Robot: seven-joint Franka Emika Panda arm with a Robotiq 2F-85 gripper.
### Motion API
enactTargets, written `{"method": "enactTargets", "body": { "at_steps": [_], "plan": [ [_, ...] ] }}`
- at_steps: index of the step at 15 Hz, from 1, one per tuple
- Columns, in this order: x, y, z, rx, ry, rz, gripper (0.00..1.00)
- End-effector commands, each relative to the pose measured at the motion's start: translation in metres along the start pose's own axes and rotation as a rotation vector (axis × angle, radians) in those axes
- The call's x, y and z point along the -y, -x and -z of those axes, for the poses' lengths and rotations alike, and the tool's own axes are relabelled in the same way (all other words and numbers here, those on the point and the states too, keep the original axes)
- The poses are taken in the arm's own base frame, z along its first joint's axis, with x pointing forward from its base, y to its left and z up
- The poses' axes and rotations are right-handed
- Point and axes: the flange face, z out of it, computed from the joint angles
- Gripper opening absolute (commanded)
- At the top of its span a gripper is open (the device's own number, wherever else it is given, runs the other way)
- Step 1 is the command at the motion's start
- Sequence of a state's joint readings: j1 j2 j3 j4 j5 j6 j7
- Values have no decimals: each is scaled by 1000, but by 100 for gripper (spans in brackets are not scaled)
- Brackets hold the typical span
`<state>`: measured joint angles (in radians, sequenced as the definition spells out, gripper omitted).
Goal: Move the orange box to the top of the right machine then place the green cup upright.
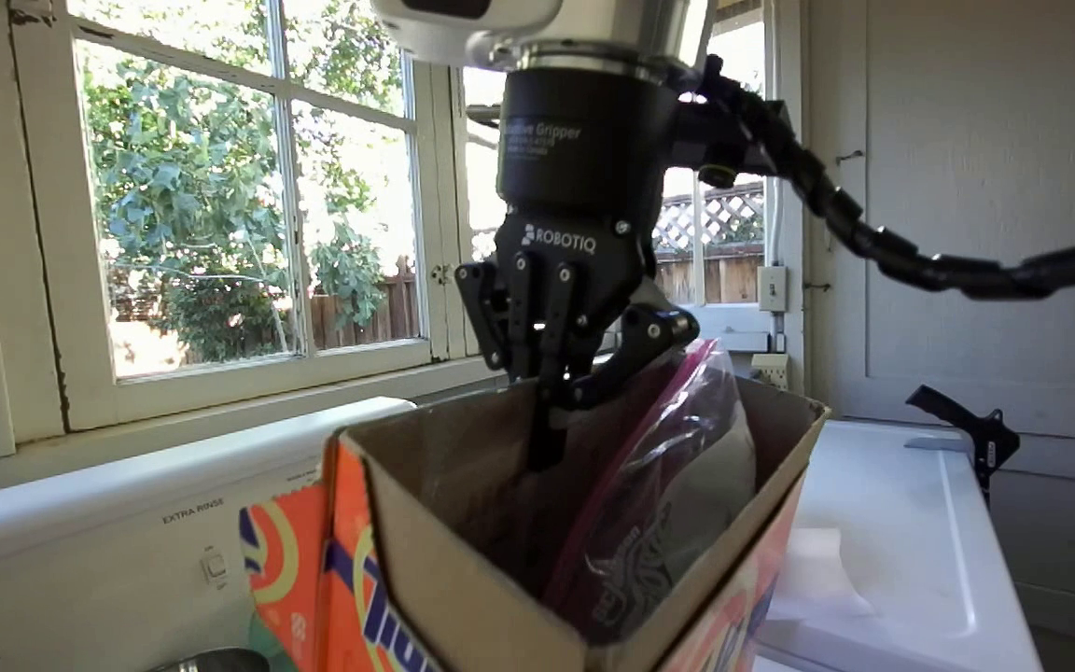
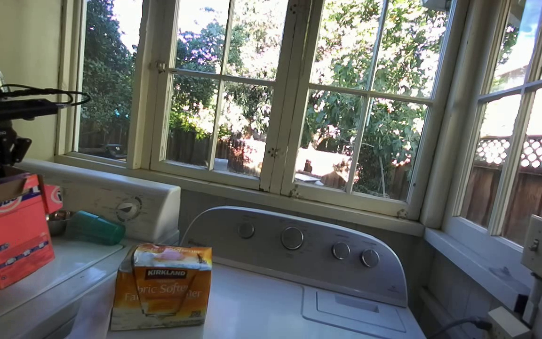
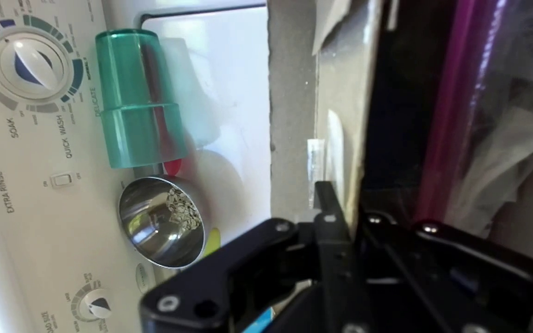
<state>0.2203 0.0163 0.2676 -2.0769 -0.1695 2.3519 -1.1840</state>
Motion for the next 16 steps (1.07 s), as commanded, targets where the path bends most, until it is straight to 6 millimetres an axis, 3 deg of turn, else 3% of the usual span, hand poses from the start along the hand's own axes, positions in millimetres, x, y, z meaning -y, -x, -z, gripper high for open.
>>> {"method": "enactTargets", "body": {
  "at_steps": [1, 4, 7, 11, 16],
  "plan": [
    [0, 6, 8, -1, 7, -31, 4],
    [5, 16, 22, -2, 24, -73, 4],
    [0, 26, 14, -12, 25, -130, 1],
    [-24, 85, 5, -16, 121, -252, 1],
    [-63, 178, 11, -4, 319, -259, 1]
  ]
}}
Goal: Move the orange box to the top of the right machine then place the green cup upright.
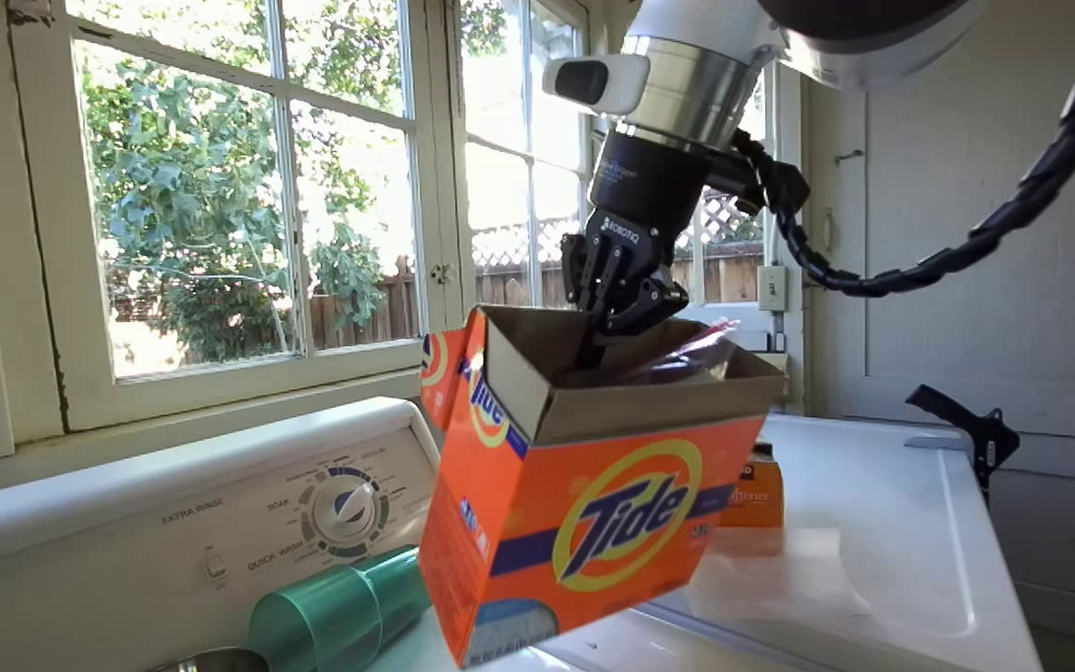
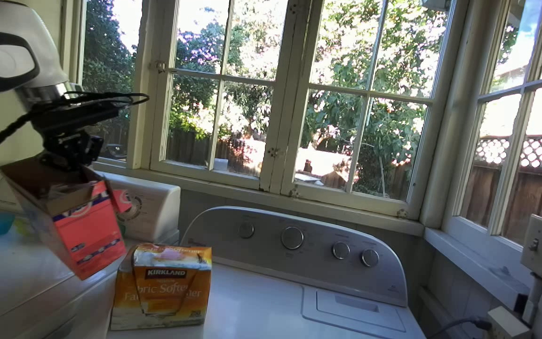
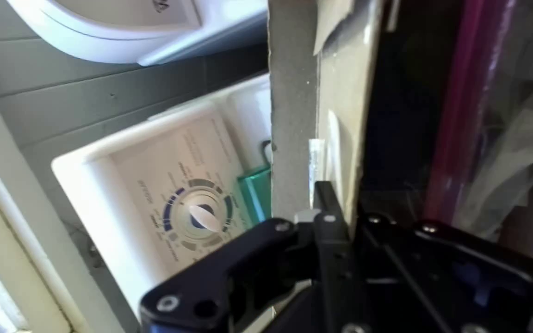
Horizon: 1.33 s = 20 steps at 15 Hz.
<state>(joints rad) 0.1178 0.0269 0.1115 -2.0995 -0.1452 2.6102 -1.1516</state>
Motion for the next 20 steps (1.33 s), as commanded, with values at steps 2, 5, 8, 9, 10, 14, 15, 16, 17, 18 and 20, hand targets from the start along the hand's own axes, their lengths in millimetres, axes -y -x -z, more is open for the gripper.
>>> {"method": "enactTargets", "body": {
  "at_steps": [2, 5, 8, 9, 10, 14, 15, 16, 17, 18, 20],
  "plan": [
    [-63, 49, 11, -9, 190, 80, 1],
    [-98, 67, 20, 5, 295, 206, 1],
    [-93, 74, 15, 11, 258, 172, 4],
    [-102, 76, 16, 7, 269, 175, 4],
    [-107, 77, 15, 5, 275, 176, 4],
    [-110, 79, -6, 19, 221, 301, 1],
    [-112, 83, -15, 16, 193, 358, 1],
    [-115, 91, -24, 27, 155, 393, 1],
    [-118, 99, -32, 33, 120, 414, 1],
    [-123, 108, -37, 42, 93, 432, 1],
    [-134, 128, -43, 65, 55, 452, 1]
  ]
}}
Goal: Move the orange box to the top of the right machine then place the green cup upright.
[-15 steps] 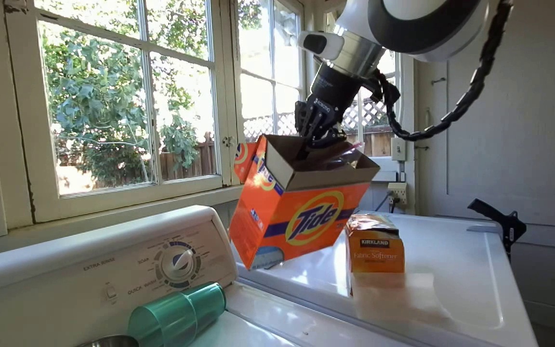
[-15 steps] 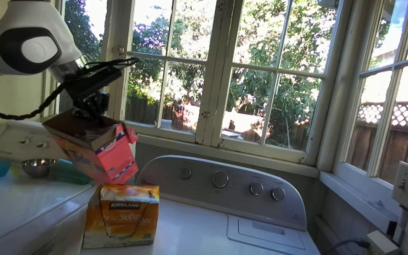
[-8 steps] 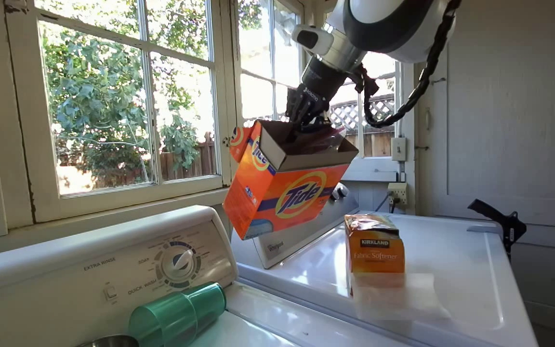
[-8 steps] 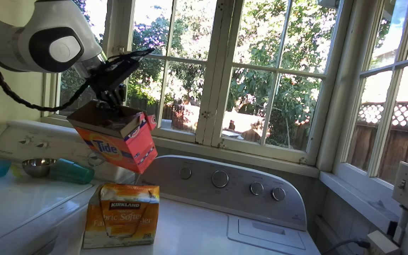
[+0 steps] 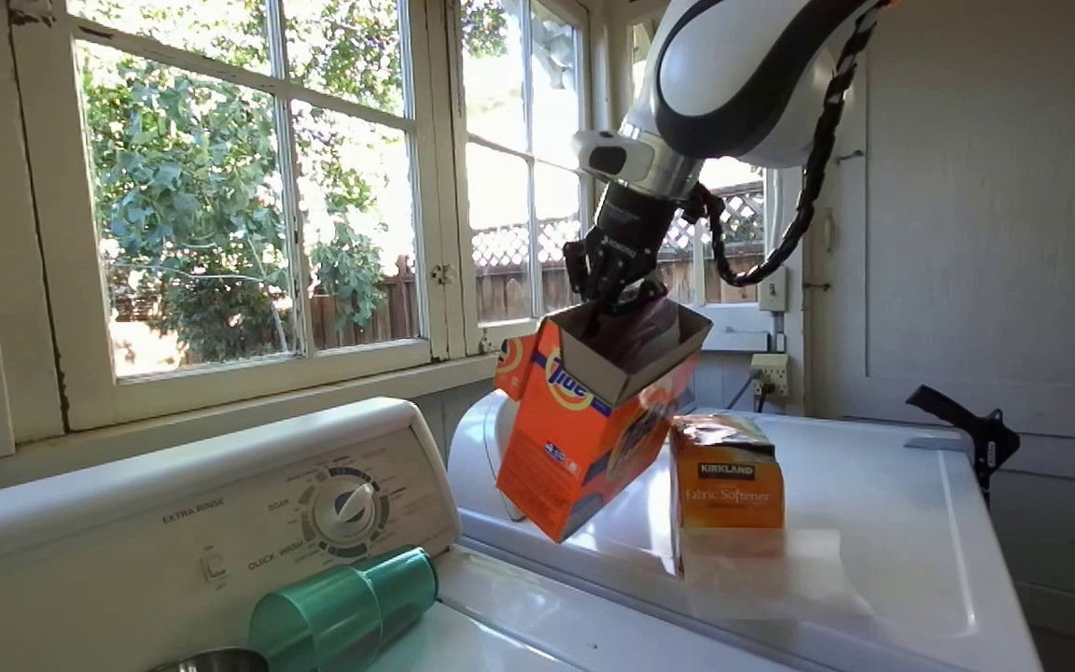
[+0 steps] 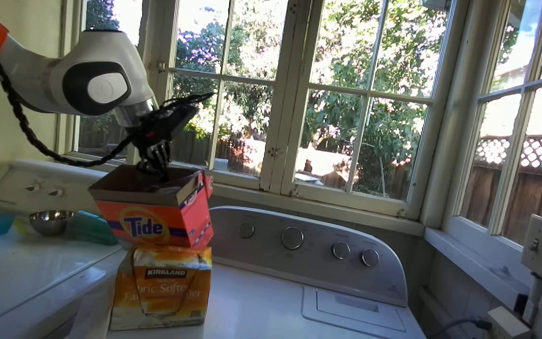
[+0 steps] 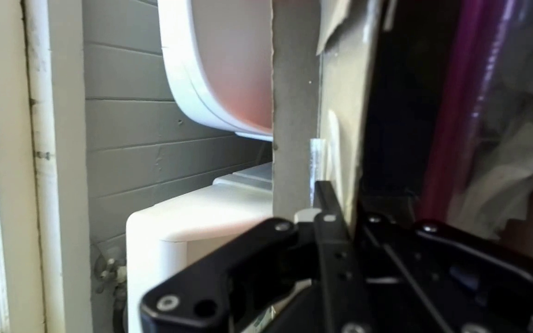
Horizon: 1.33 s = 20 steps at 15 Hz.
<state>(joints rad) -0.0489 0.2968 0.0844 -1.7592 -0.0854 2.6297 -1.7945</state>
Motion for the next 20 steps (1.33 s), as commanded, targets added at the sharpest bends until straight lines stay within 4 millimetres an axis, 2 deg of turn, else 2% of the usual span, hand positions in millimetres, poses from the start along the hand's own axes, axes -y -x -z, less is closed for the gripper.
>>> {"method": "enactTargets", "body": {
  "at_steps": [1, 4, 10, 11, 14, 16, 20],
  "plan": [
    [-19, 41, -3, 22, -39, 27, 1],
    [-33, 61, -7, 25, -43, -17, 1],
    [-54, 71, -26, -4, -174, -65, 1],
    [-38, 65, -24, -3, -163, -41, 4],
    [-45, 69, -32, -6, -175, -53, 1],
    [-43, 72, -46, -46, -199, -48, 1],
    [-31, 82, -75, -8, -252, -11, 1]
  ]
}}
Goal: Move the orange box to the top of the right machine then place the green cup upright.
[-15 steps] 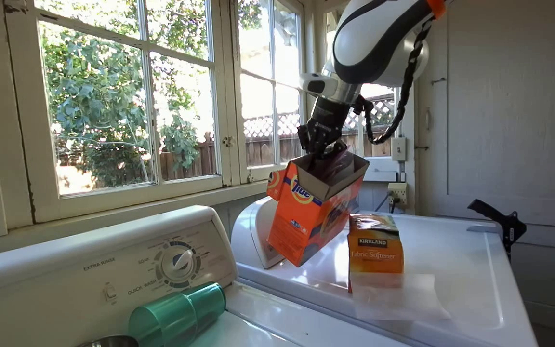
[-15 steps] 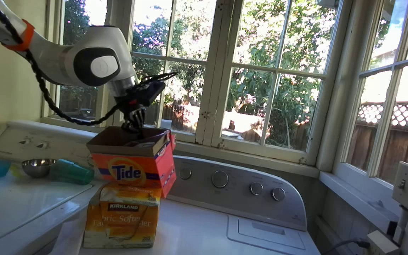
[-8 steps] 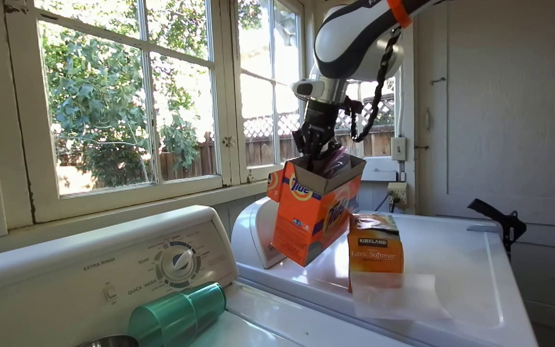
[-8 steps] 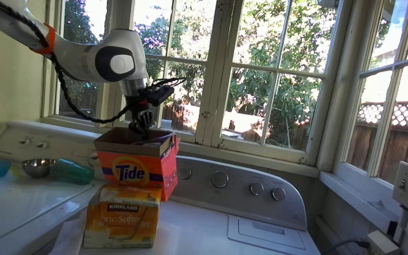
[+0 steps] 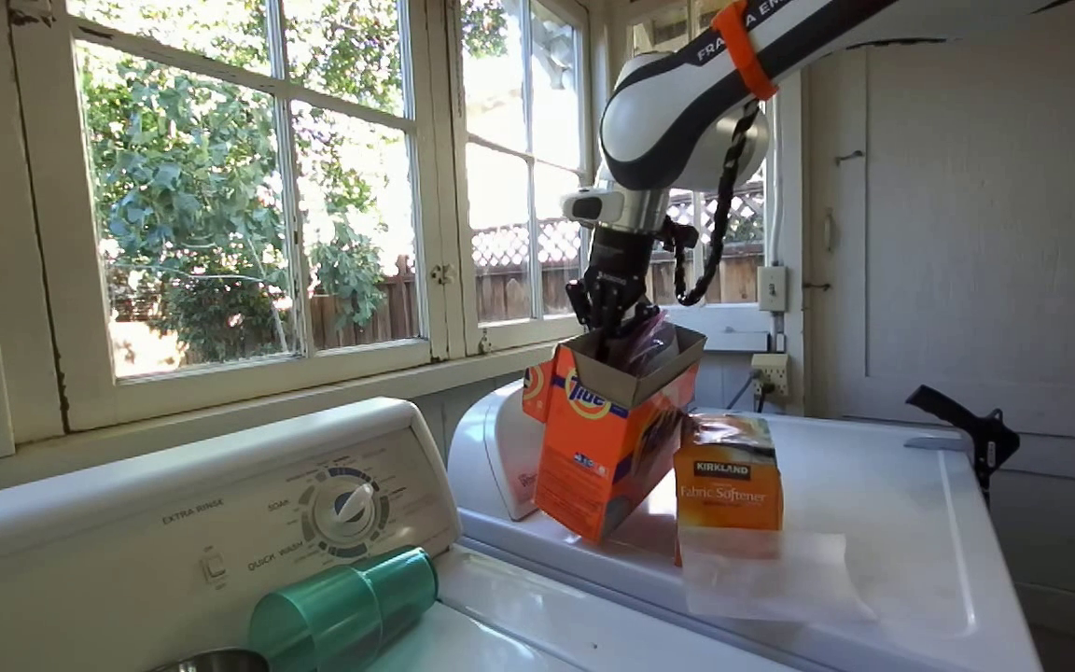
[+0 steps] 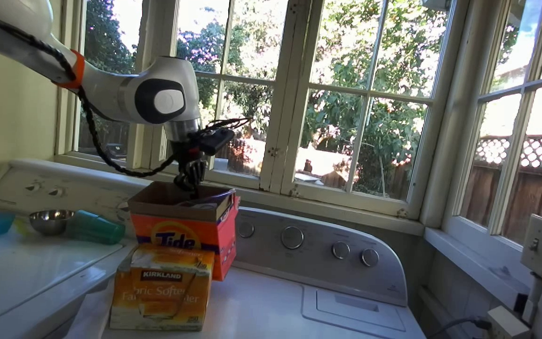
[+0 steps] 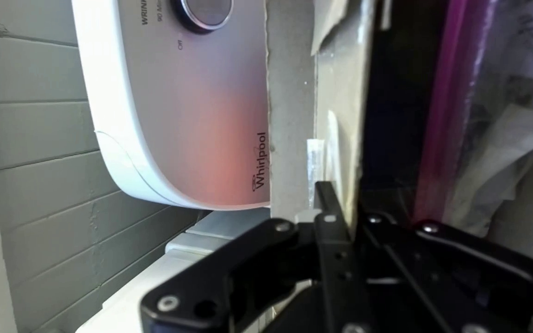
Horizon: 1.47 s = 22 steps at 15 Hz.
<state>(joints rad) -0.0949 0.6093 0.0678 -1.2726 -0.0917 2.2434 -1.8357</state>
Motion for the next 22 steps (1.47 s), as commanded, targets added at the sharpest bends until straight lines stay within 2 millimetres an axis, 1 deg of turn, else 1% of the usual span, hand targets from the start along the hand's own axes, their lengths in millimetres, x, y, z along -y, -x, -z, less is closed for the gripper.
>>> {"method": "enactTargets", "body": {
  "at_steps": [1, 2, 7, 10, 11, 12, 13, 16, 17, 18, 19, 20, 21, 22],
  "plan": [
    [-1, 19, -15, 3, -41, 9, 1],
    [0, 23, -20, -2, -47, -4, 1],
    [-3, 44, -21, -14, -76, -47, 1],
    [-5, 56, -21, -14, -84, -42, 1],
    [-6, 58, -22, -8, -87, -40, 27],
    [-7, 59, -20, -13, -90, -44, 29],
    [-8, 61, -19, -13, -88, -50, 35],
    [-13, 63, -6, -4, -66, -69, 58],
    [-13, 65, 2, 1, -60, -81, 66],
    [-10, 66, 10, -6, -70, -94, 74],
    [-8, 66, 15, -6, -72, -102, 81],
    [-5, 65, 20, 4, -73, -112, 89],
    [-2, 64, 22, 0, -76, -129, 96],
    [3, 62, 24, -6, -87, -151, 100]
  ]
}}
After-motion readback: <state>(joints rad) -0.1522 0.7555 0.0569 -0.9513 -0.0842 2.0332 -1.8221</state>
